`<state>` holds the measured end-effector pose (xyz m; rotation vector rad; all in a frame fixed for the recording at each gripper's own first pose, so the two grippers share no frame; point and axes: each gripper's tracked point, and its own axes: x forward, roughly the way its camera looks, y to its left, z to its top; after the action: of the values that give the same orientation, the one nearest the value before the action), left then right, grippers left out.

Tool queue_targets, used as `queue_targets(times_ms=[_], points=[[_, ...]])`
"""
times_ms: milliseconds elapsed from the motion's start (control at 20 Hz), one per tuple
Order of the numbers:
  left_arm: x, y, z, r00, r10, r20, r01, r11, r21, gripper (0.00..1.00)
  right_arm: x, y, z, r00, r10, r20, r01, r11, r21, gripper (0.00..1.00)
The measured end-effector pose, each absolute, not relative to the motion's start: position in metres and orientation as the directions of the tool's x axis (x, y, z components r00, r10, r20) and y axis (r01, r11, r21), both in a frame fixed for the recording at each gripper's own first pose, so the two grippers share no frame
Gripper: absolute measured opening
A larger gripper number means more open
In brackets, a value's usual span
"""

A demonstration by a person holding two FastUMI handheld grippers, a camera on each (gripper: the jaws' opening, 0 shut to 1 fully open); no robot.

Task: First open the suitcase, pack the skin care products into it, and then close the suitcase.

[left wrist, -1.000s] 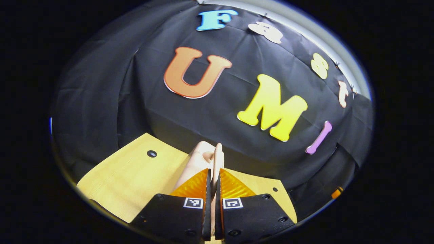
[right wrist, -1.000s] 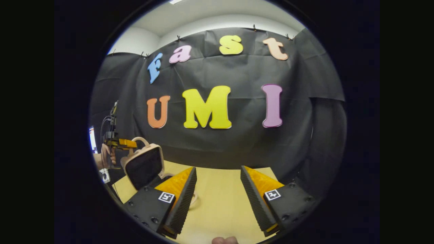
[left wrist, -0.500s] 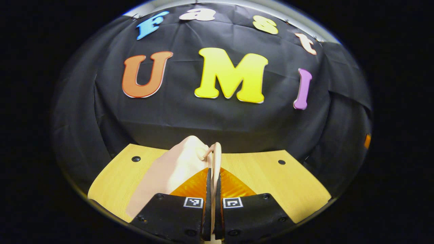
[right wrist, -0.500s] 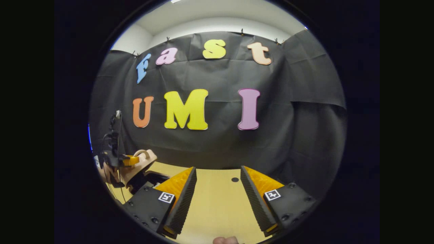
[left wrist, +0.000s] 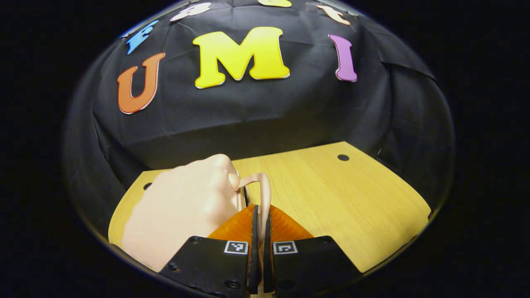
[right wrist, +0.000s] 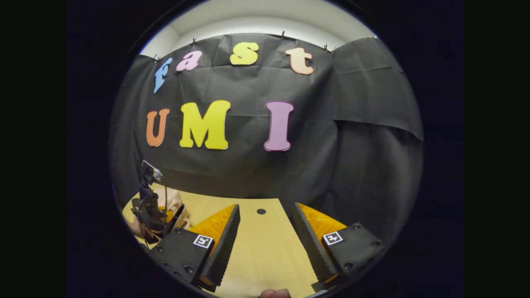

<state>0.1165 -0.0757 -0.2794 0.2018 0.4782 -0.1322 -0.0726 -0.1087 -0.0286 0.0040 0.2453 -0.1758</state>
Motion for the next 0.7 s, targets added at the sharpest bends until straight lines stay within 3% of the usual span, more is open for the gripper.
queue_targets(times_ms=[300, 400, 450, 500, 600, 700], points=[[0.115, -0.086, -0.308, 0.869, -0.032, -0.493, 0.163, 0.961, 0.225, 0.13, -0.07, -0.133, -0.038, 0.946, -0.191, -0.263, 0.195, 0.981, -0.009, 0.77], [0.111, -0.092, -0.317, 0.852, -0.037, -0.522, 0.174, 0.96, 0.217, 0.28, -0.065, -0.131, -0.041, 0.948, -0.169, -0.27, 0.176, 0.984, -0.001, 0.77], [0.111, -0.094, -0.315, 0.856, -0.029, -0.517, 0.167, 0.96, 0.223, 0.41, -0.061, -0.13, -0.041, 0.951, -0.156, -0.267, 0.162, 0.987, 0.001, 0.77], [0.111, -0.095, -0.315, 0.858, -0.025, -0.513, 0.159, 0.962, 0.22, 0.44, -0.058, -0.13, -0.04, 0.954, -0.142, -0.265, 0.146, 0.989, -0.001, 0.77], [0.102, -0.102, -0.315, 0.85, -0.027, -0.526, 0.152, 0.969, 0.196, 0.59, -0.049, -0.126, -0.041, 0.96, -0.108, -0.258, 0.111, 0.994, -0.002, 0.77], [0.087, -0.106, -0.302, 0.858, -0.015, -0.514, 0.127, 0.975, 0.184, 0.82, -0.034, -0.119, -0.039, 0.966, -0.07, -0.247, 0.077, 0.997, 0.019, 0.77]])
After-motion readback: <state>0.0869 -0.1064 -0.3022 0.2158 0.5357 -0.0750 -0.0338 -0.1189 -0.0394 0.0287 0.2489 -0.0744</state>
